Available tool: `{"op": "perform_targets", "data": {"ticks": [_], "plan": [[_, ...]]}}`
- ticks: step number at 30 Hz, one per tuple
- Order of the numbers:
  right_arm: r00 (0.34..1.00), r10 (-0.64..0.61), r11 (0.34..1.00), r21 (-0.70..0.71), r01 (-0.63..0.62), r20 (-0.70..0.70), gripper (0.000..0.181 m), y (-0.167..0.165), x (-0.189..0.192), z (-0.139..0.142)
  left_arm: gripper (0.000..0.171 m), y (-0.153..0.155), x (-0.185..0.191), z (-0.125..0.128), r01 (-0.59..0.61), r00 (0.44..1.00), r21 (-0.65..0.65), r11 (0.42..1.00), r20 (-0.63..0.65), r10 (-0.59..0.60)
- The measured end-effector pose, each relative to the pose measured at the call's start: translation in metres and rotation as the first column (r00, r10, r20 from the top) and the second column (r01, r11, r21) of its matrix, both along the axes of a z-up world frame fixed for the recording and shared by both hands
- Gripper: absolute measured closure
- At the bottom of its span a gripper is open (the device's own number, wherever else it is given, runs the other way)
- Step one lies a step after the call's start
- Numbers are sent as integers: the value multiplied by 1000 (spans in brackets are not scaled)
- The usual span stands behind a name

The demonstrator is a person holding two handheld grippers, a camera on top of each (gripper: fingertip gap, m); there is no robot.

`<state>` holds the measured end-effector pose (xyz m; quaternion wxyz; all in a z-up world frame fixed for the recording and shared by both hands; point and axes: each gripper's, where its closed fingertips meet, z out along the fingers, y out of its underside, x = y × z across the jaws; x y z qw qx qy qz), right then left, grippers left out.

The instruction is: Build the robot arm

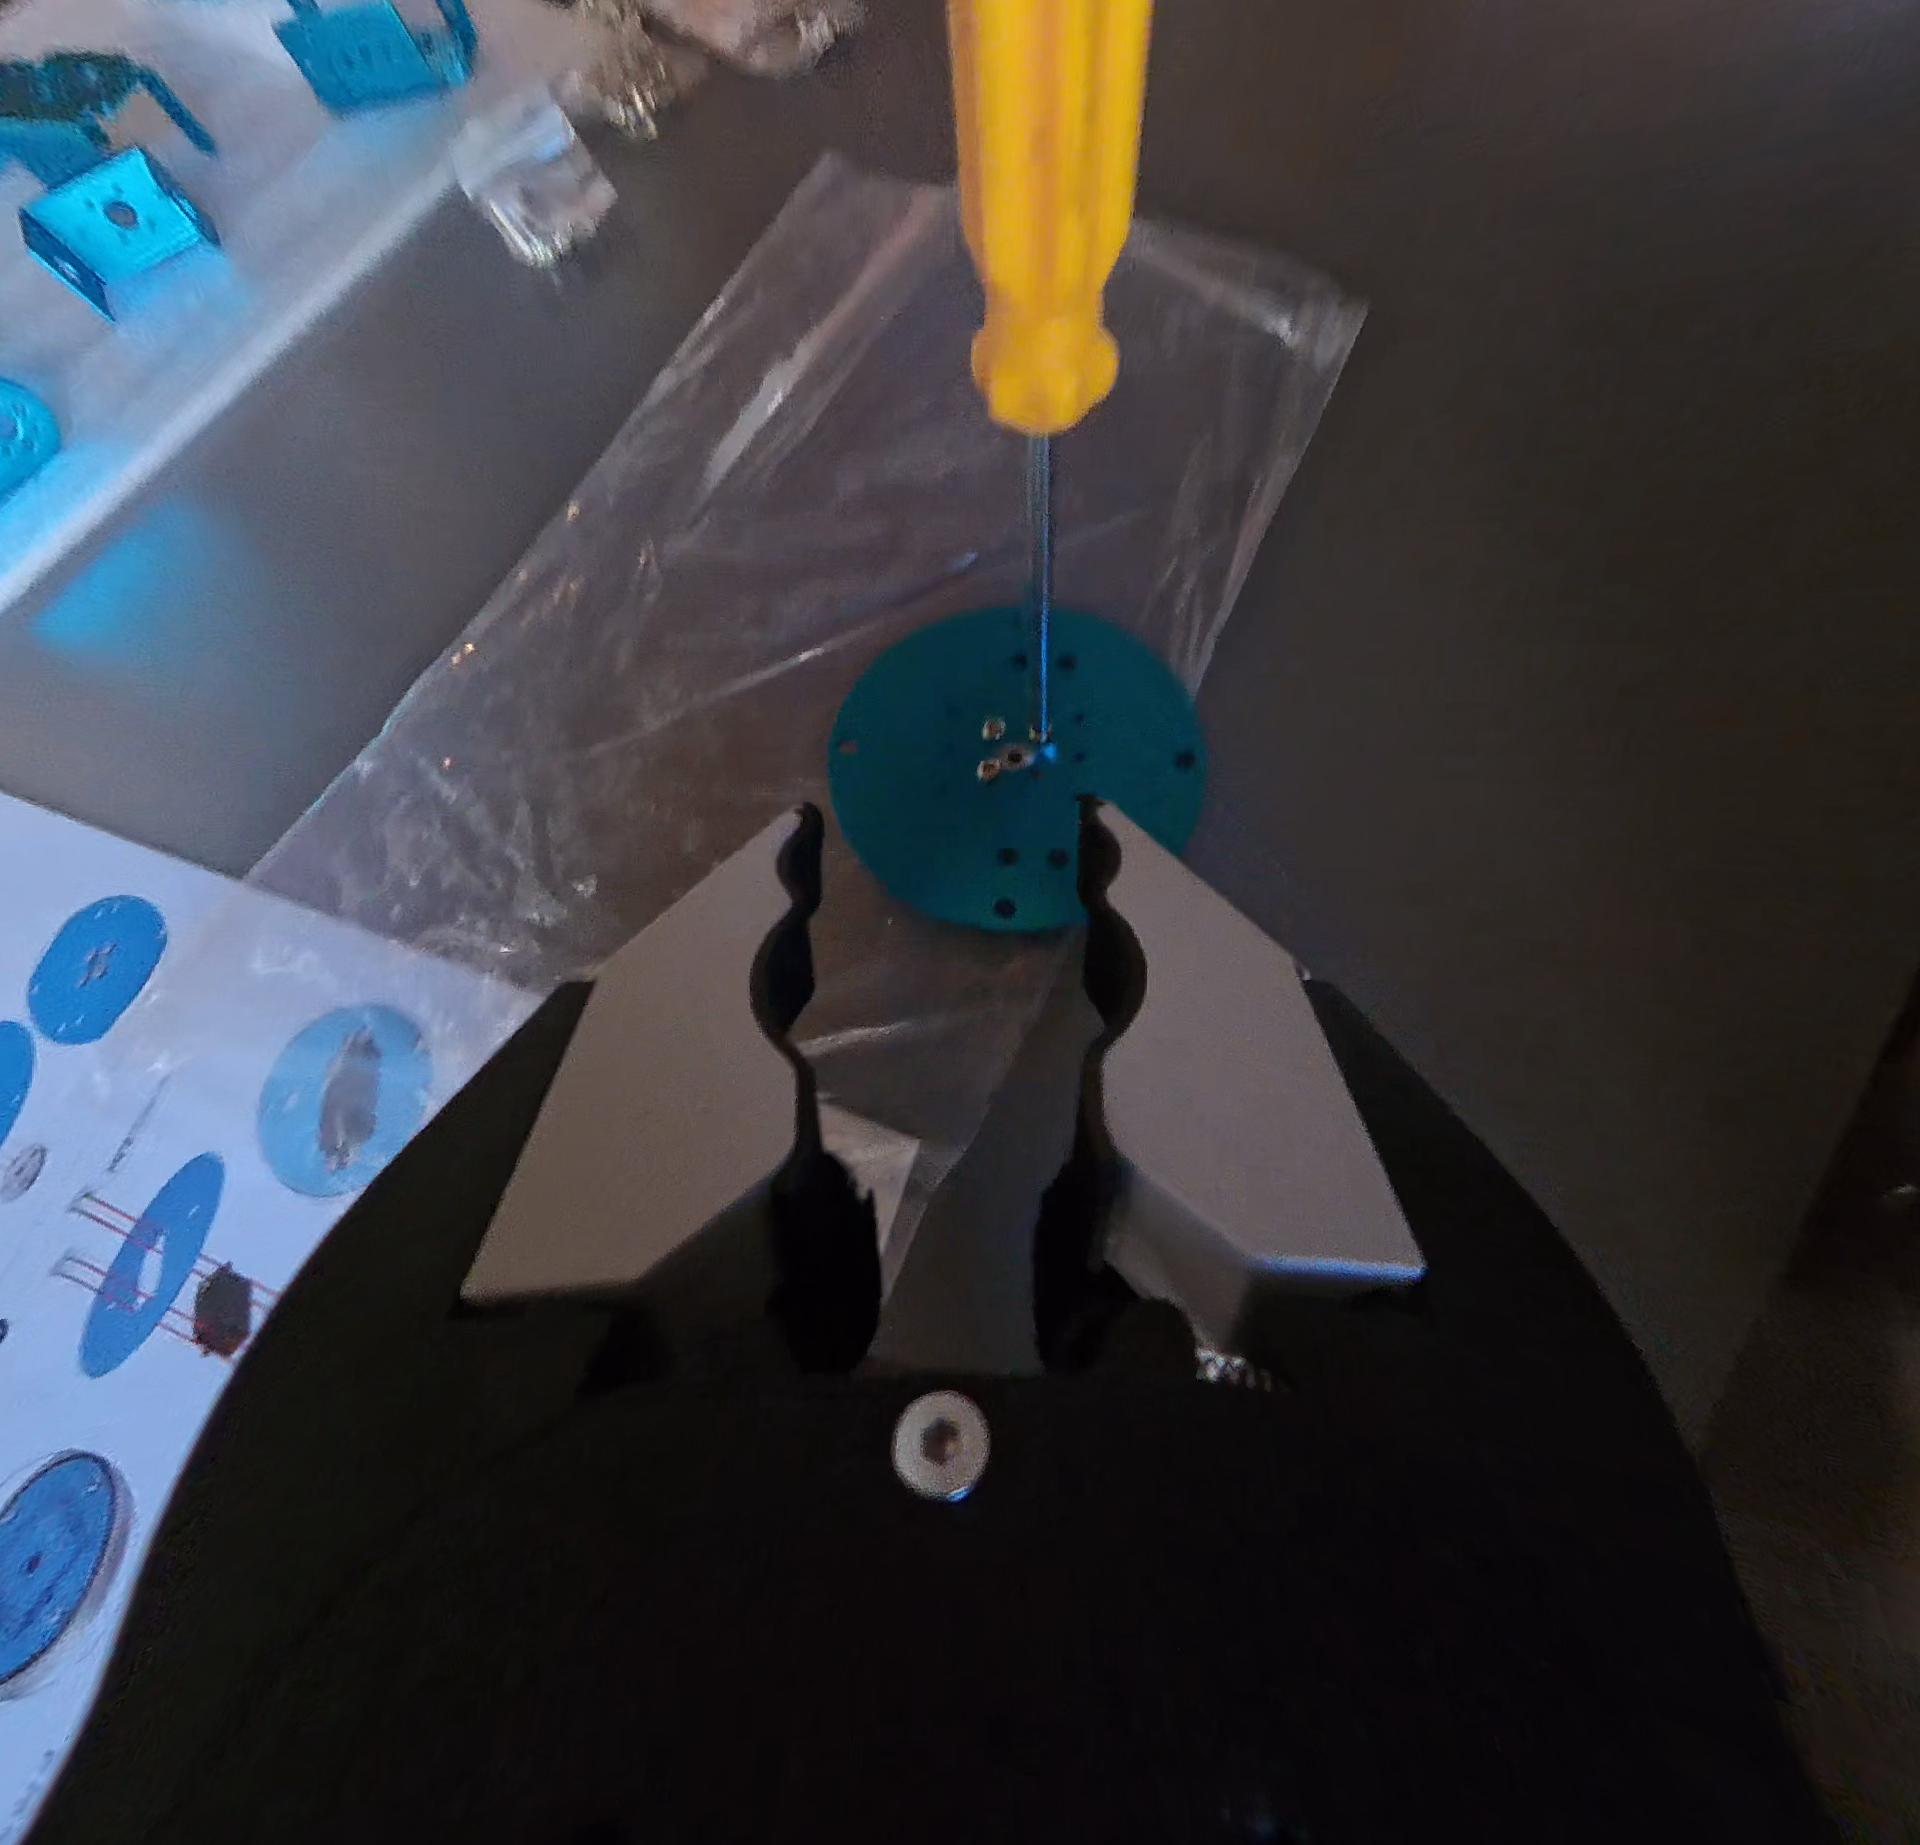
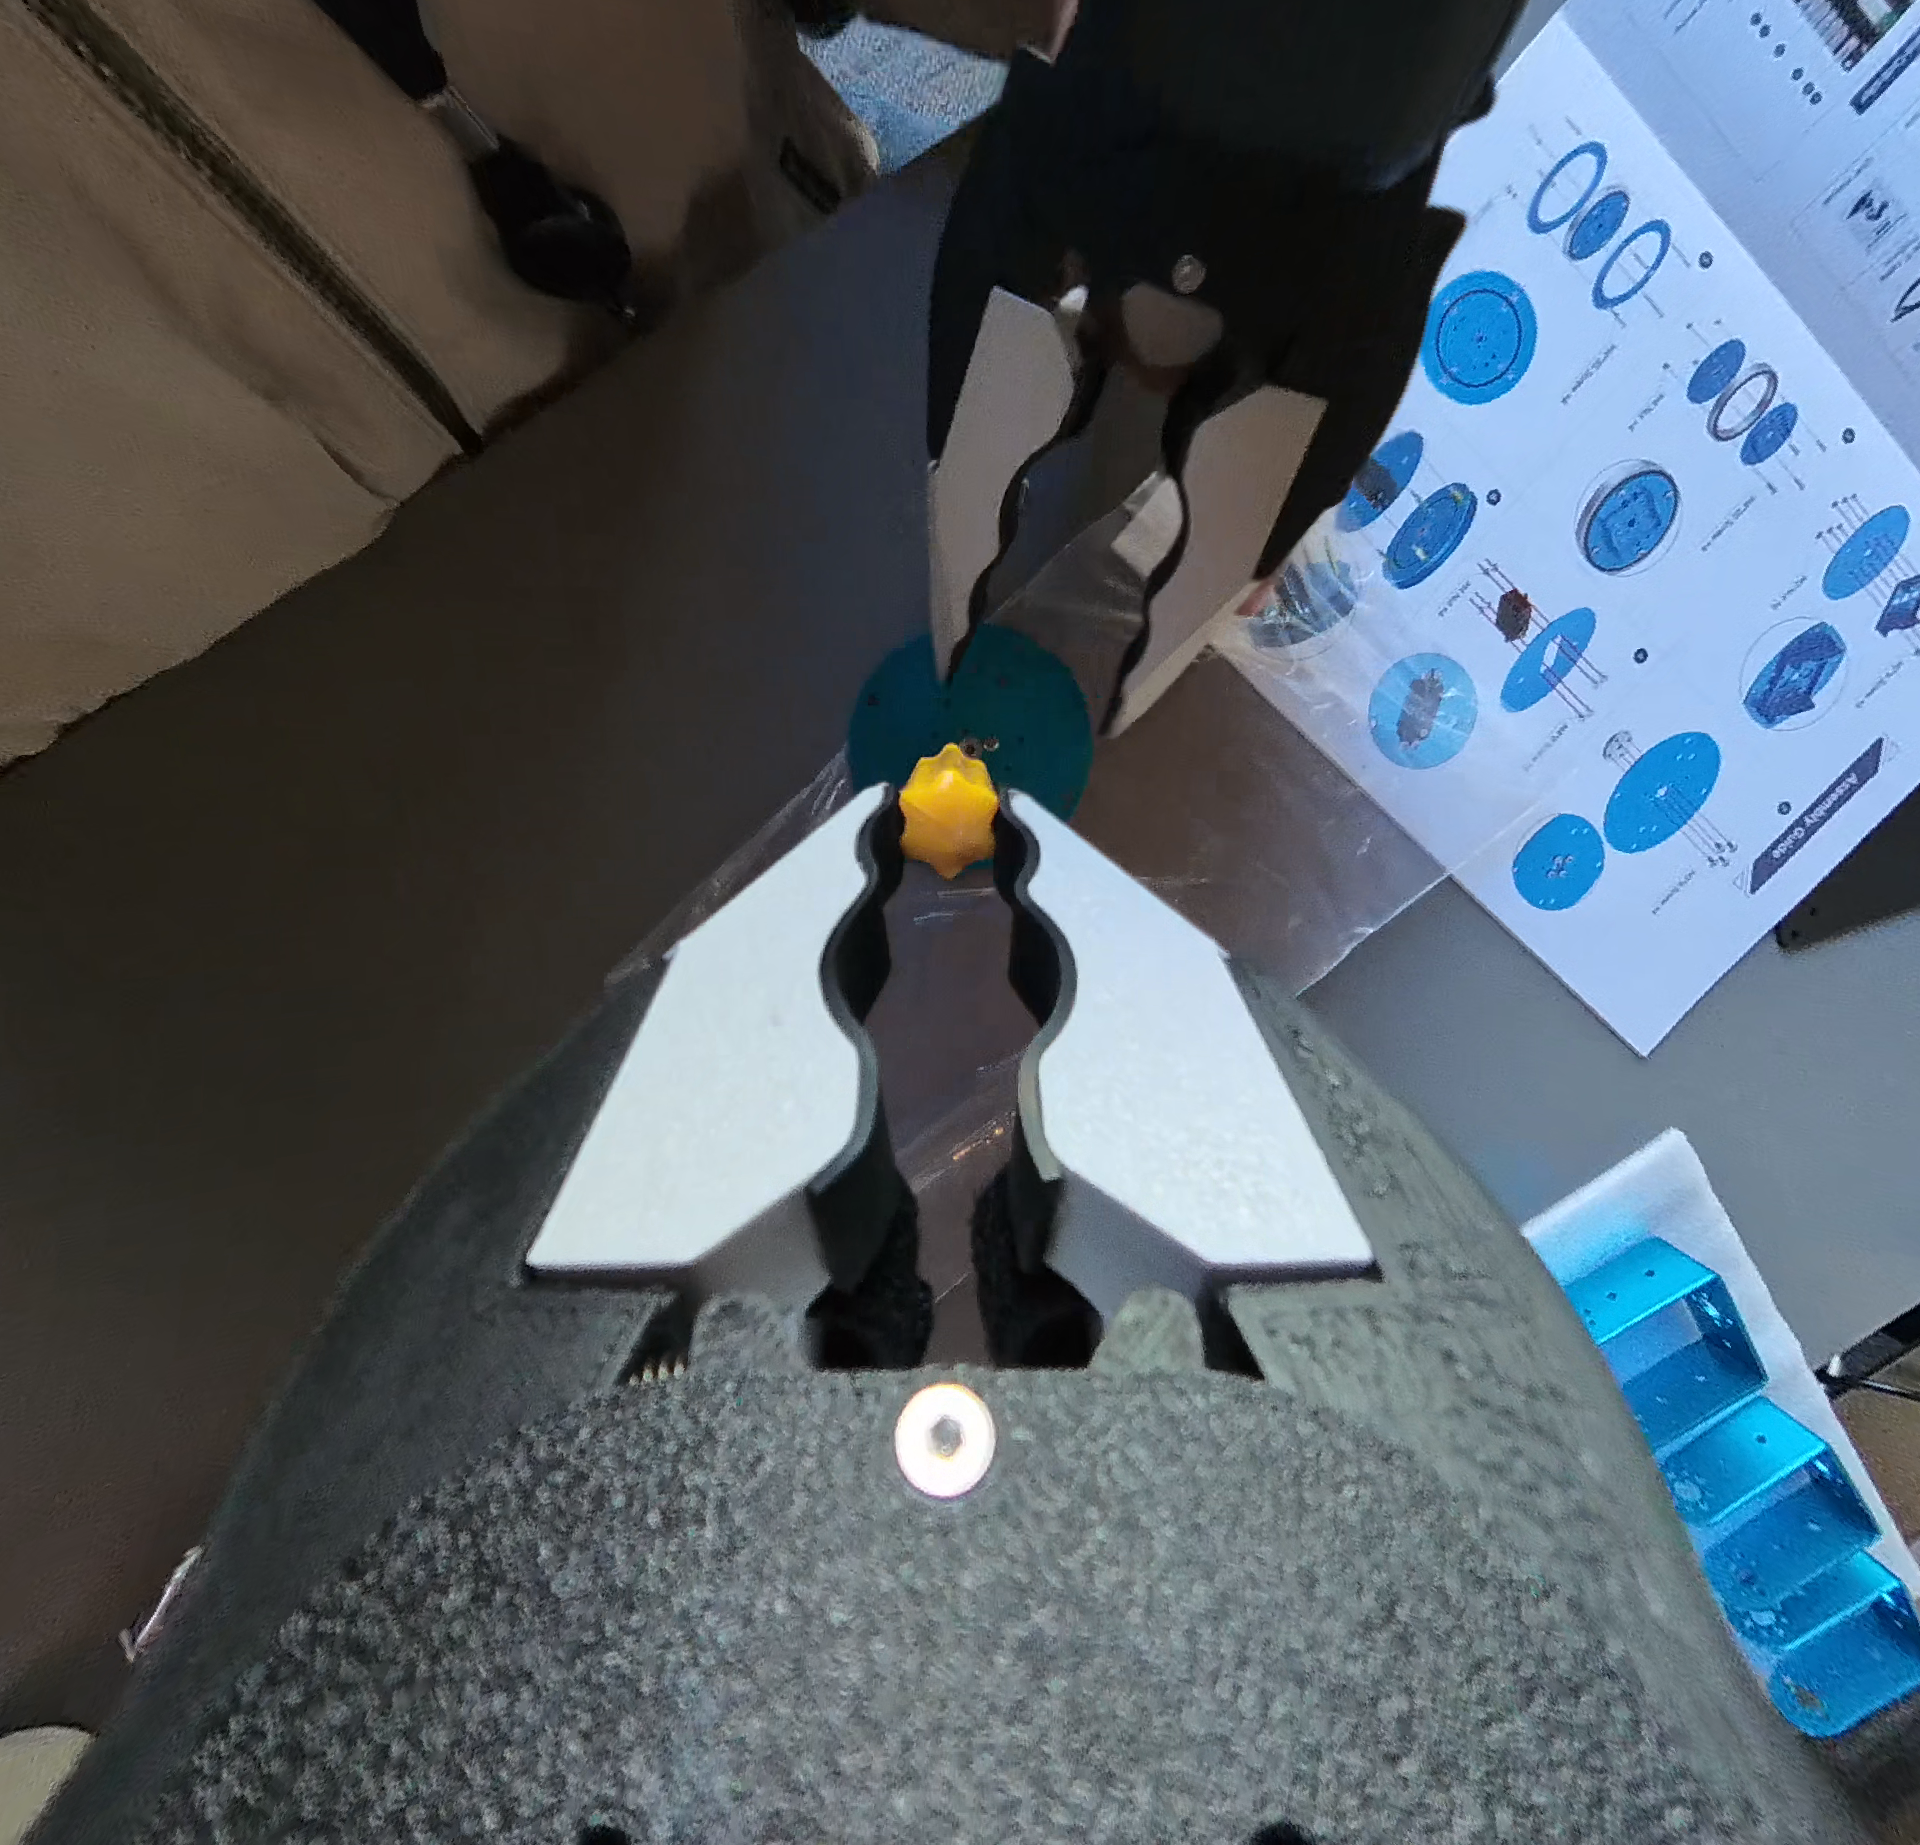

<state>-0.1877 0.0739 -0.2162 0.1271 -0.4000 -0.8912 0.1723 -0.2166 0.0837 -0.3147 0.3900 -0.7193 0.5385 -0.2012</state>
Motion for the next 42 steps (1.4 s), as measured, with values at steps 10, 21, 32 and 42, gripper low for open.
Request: {"op": "perform_targets", "data": {"ticks": [10,21,32,42], "plan": [[960,-274,962,15,274,50,165,3,-2,0,121,3,3,-14,34,999,-91,995,-7,-35],[598,-800,599,29,800,46,165,0,-10,0,121,3,3,-15,22,1000,-91,996,14,-20],[28,-997,26,36,999,-66,165,-3,-14,-1,137,5,1,-15,-5,1000,-37,999,8,5],[-118,-991,-119,13,993,-59,165,4,-12,-1,134,-13,25,46,63,942,31,998,328,-70]]}}
